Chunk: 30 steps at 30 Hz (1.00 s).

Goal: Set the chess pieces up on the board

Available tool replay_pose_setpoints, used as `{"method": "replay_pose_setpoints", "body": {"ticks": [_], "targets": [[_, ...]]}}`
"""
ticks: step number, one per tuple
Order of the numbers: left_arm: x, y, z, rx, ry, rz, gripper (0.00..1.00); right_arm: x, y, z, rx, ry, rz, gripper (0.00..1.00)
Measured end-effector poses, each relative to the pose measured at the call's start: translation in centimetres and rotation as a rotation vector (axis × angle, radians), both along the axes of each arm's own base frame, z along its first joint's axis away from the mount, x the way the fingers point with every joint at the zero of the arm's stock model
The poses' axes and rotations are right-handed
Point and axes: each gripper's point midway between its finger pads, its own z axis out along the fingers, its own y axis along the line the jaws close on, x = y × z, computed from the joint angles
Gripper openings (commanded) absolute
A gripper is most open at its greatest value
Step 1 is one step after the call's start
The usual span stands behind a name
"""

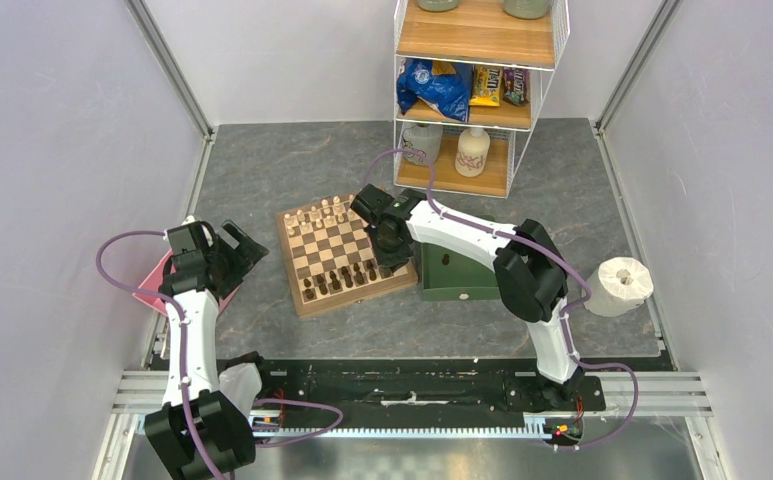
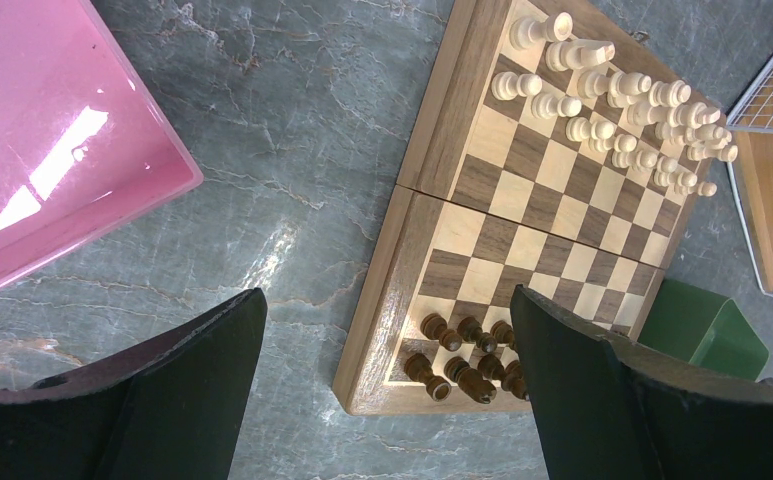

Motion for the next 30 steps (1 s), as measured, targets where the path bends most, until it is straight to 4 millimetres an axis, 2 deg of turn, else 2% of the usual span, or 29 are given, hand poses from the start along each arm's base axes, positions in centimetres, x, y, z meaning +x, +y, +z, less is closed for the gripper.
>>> {"method": "replay_pose_setpoints", "body": {"ticks": [30], "targets": [[0.01,0.01,0.0,0.0,0.0,0.0,0.99,0.7,0.46,-0.73,-0.01,-0.01,-0.004,0.27]]}}
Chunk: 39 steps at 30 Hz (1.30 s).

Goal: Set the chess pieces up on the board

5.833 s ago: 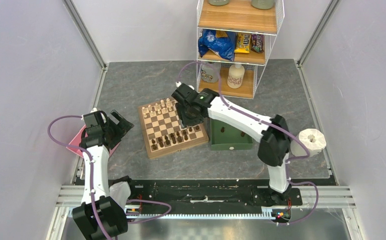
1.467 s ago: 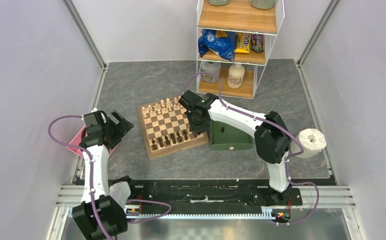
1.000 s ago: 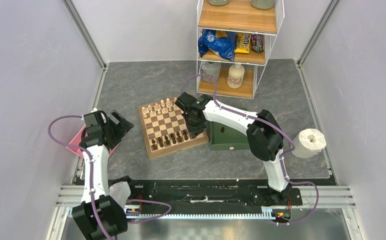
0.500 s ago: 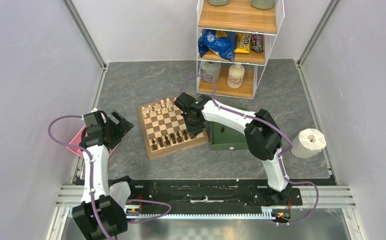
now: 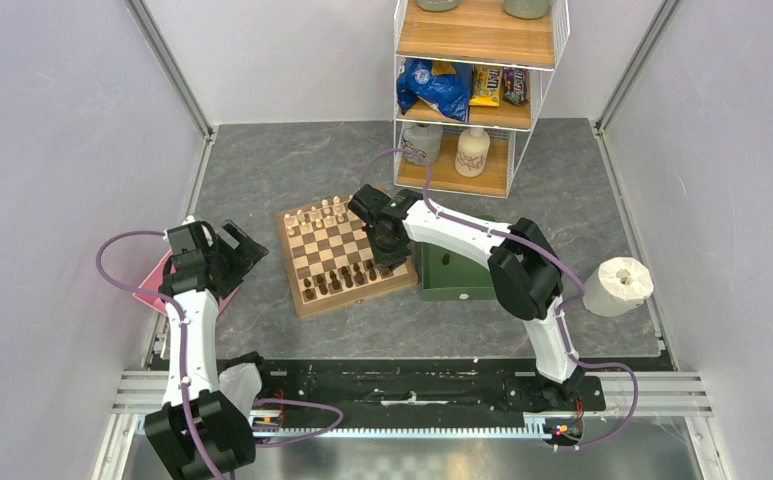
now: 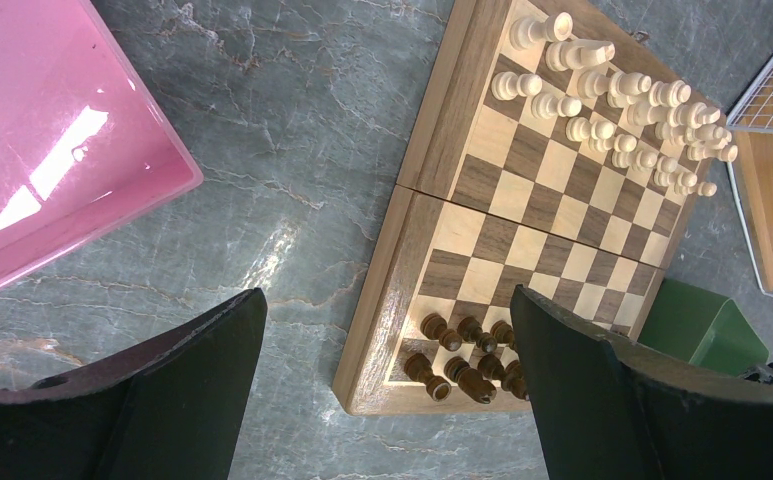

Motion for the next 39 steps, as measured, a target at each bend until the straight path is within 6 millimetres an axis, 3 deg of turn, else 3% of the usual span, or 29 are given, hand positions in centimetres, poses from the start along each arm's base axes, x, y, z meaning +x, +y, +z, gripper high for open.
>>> {"method": "replay_pose_setpoints", "body": {"ticks": [28,32,39], "targets": [[0.0,0.0,0.0,-0.001,0.0,0.001,0.99,0.1,0.0,0.2,-0.015,0.002,0.0,0.45],[0.0,0.0,0.0,-0.001,0.0,0.001,0.99,0.2,-0.5,1.1,-0.024,-0.016,-0.006,0.48],[0.0,0.0,0.0,-0.002,-0.001,0.0,0.99,0.3,-0.6,4.5,0.026,-0.071,-0.013,0.61]]}}
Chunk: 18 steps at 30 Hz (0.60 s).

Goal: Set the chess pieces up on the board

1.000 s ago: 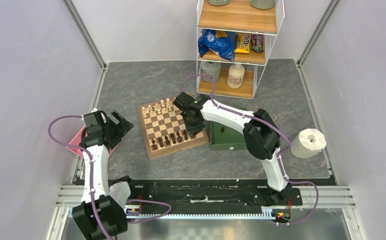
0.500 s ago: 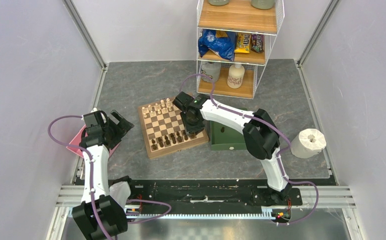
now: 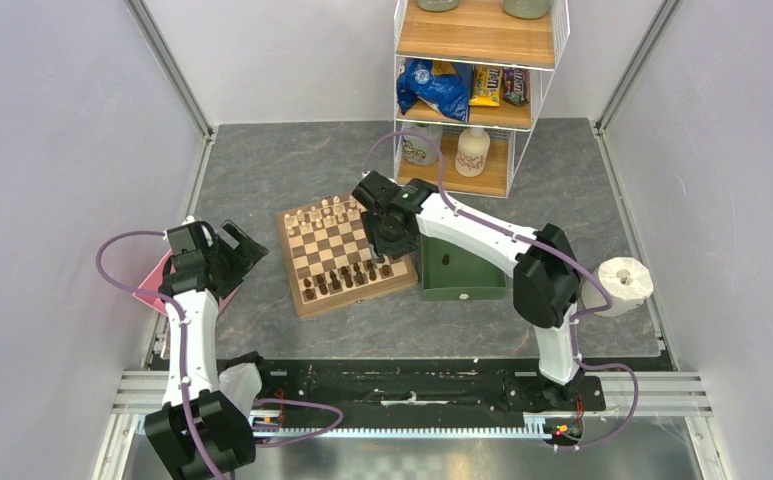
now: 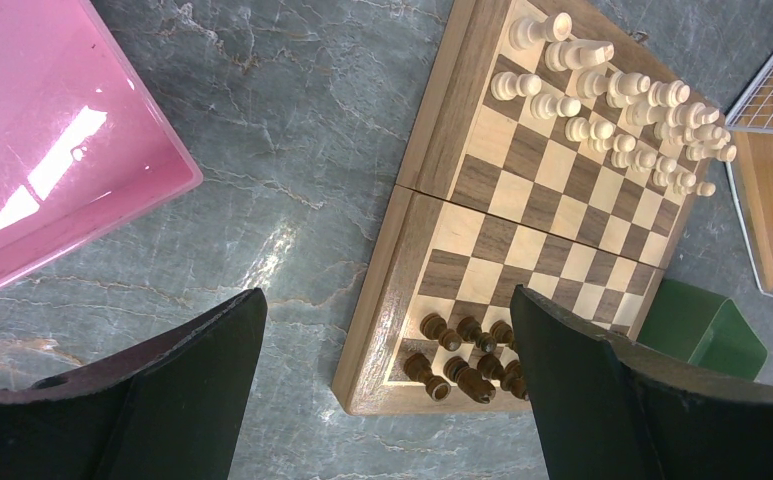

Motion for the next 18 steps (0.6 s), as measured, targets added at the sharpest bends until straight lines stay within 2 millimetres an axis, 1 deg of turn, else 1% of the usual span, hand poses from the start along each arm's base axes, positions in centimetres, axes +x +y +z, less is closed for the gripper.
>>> {"method": "replay_pose_setpoints", "body": {"ticks": [5,8,10,13,18], "targets": [[0.0,0.0,0.0,0.0,0.0,0.0,0.99,0.2,-0.1,2.4,0.044,-0.037,-0.005,0.68],[0.0,0.0,0.0,0.0,0.0,0.0,0.99,0.4,-0.4,3.2,0.061,-0.051,-0.018,0.71],[0.0,0.0,0.0,0.0,0.0,0.0,0.99,0.9,-1.1,3.4,0.066,-0.06,-0.04,0.72],[0.0,0.0,0.0,0.0,0.0,0.0,0.99,1.4,-3.2,3.3,0.06,-0.059,-0.094,0.73],[0.0,0.0,0.0,0.0,0.0,0.0,0.99,2.9,-7.8,2.6,0.041,-0.044,-0.234,0.71]]}}
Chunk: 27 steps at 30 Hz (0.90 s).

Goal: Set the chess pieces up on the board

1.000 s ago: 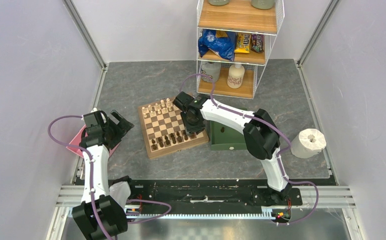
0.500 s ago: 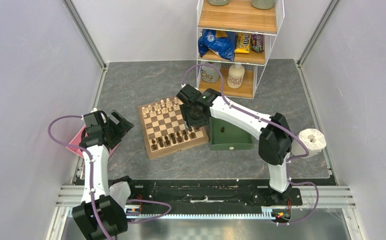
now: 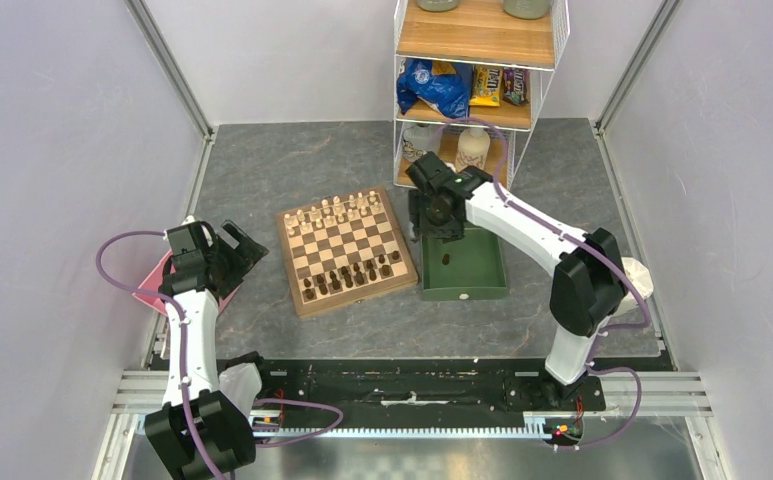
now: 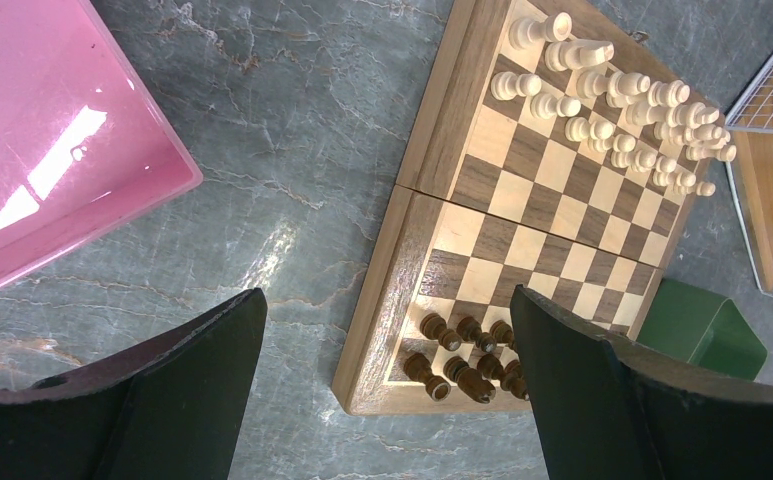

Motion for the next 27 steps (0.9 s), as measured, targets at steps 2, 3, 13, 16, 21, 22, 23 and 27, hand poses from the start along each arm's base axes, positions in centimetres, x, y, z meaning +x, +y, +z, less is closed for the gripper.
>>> {"method": "replay_pose_setpoints", "body": {"ticks": [2,3,13,16,21,22,23,27], "targets": [[0.0,0.0,0.0,0.0,0.0,0.0,0.99,0.6,-1.9,-0.5,-0.007,0.009,-0.059,0.68],[0.0,0.0,0.0,0.0,0.0,0.0,0.99,0.8,-2.8,-0.8,-0.013,0.016,-0.085,0.66],[0.0,0.1,0.0,0.0,0.0,0.005,0.99,0.7,-6.7,-4.2,-0.052,0.093,-0.178,0.52],[0.0,0.1,0.0,0.0,0.0,0.005,0.99,1.1,-6.4,-5.1,-0.049,0.106,-0.174,0.48],[0.0,0.1,0.0,0.0,0.0,0.004,0.99,1.4,-6.3,-7.0,-0.068,0.134,-0.167,0.44],[0.0,0.1,0.0,0.0,0.0,0.005,0.99,1.4,-6.4,-7.2,-0.072,0.137,-0.166,0.43],[0.0,0.1,0.0,0.0,0.0,0.005,0.99,1.4,-6.4,-7.4,-0.075,0.14,-0.164,0.42],[0.0,0.1,0.0,0.0,0.0,0.005,0.99,1.7,-6.4,-8.0,-0.079,0.142,-0.161,0.42]]}}
